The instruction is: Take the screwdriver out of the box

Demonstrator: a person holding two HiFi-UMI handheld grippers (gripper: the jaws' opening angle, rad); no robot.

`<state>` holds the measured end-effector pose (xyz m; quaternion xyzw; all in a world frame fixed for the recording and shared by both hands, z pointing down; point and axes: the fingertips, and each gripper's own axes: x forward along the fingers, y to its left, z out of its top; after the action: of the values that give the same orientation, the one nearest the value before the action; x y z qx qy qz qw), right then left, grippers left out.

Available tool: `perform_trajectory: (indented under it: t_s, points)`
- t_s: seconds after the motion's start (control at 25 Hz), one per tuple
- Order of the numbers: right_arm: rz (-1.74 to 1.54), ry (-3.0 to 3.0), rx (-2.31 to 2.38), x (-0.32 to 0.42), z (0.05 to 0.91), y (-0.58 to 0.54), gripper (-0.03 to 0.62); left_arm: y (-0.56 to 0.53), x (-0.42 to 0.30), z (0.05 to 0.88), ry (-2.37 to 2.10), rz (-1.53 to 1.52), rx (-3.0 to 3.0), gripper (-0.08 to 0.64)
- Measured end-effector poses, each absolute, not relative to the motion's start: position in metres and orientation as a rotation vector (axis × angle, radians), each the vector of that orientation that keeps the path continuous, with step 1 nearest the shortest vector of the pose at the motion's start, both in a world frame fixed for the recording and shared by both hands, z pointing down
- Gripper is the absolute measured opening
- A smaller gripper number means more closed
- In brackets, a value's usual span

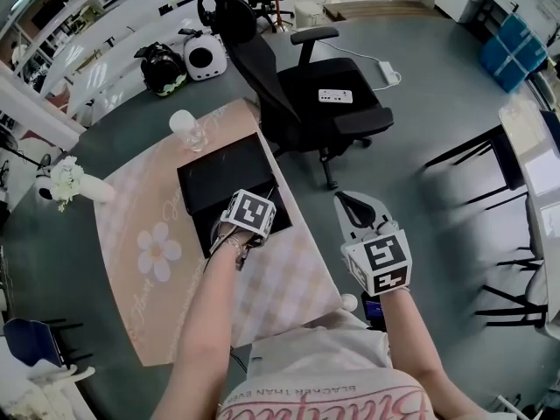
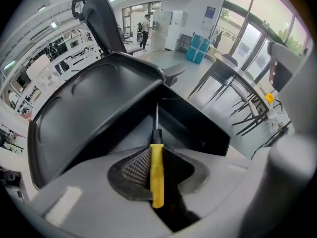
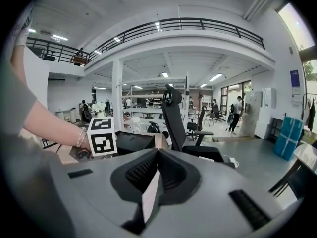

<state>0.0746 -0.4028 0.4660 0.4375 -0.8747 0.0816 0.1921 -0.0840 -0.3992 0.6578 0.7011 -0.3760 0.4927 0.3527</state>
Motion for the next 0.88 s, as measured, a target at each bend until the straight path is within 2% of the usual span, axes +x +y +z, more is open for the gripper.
perform_trajectory:
  t_s: [0.2, 0.88]
  points:
    - [0.214, -2.463, 1.234, 0.075, 0.459, -0.401, 0.006, -0.398, -0.086, 0.657, -0.998, 1.305, 1.84, 0.081]
    - [0.081, -2.519, 1.21, 0.056, 0.421, -0.383, 0.006, -0.396, -0.086, 0.563, -1.128, 1.056, 2.025, 0.081]
